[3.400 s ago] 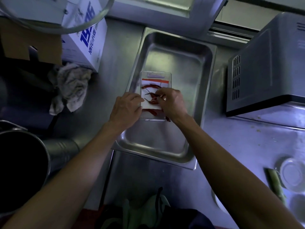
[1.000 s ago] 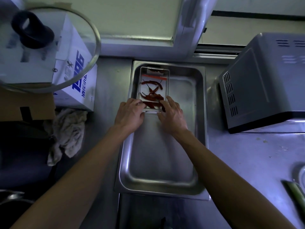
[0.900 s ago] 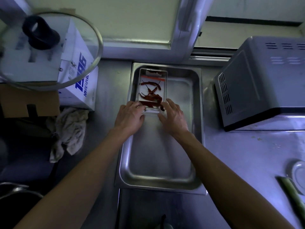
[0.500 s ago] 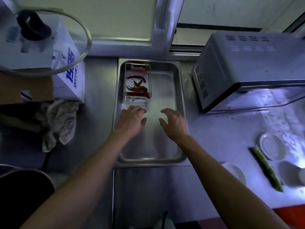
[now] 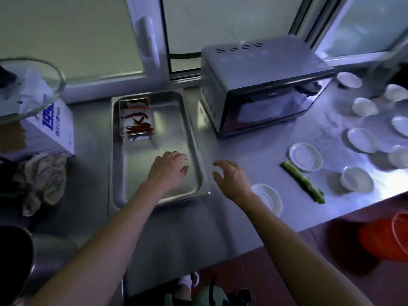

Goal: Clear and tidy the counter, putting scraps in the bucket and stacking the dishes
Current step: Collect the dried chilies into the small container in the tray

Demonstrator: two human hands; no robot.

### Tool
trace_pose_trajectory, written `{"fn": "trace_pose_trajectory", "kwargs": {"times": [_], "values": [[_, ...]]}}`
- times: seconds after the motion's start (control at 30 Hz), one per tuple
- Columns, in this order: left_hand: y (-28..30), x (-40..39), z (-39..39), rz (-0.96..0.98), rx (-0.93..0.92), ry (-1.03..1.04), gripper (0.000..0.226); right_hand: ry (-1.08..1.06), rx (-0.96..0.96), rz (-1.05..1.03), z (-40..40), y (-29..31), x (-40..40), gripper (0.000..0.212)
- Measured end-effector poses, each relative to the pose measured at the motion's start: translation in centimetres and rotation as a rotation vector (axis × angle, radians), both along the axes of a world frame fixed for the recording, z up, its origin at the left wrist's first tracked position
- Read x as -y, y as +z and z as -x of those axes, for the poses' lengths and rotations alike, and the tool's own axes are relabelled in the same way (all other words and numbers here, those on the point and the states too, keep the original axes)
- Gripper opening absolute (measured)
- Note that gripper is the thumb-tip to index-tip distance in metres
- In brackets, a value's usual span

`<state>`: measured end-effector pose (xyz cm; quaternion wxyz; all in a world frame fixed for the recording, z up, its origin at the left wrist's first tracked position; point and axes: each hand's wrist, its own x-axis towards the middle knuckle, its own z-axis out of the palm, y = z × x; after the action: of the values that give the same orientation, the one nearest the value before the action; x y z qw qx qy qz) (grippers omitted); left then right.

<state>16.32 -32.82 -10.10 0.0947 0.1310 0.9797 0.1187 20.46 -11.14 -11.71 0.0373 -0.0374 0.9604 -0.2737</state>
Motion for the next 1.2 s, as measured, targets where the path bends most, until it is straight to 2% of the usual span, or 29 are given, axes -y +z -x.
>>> {"fn": "trace_pose_trajectory", "kwargs": {"times": [0.2,0.37,0.57,0.73,0.93,1.2], "values": [[1.6,-11.9,-4.9,-0.038,-0.045,-0.139,0.042,-0.124,-0.057,0.063,-6.9,1.7,-10.4,0.033],[2.1,-21.6,-8.4,-0.038,-0.079,-0.248,0.046,-0.231,-0.036,0.030,-12.6,2.2,-19.8,0.037],[2.9,-32.7,-12.3,-0.032,-0.076,-0.415,0.043,-0.445,-0.066,0.035,-20.5,2.2,-29.6,0.036],[4.6,-41.0,-14.9,-0.084,-0.077,-0.543,0.036,-0.606,-0.075,0.058,-25.1,2.9,-35.2,0.037],[5.9,-49.2,-16.0,-0.050,-0.121,-0.708,0.044,-0.733,-0.063,0.076,-28.7,4.0,-40.8,0.042],[4.1,-58.2,-16.7,-0.107,-0.022,-0.823,0.042,-0.855,-0.009,0.053,-31.2,3.4,-48.3,0.040]]}}
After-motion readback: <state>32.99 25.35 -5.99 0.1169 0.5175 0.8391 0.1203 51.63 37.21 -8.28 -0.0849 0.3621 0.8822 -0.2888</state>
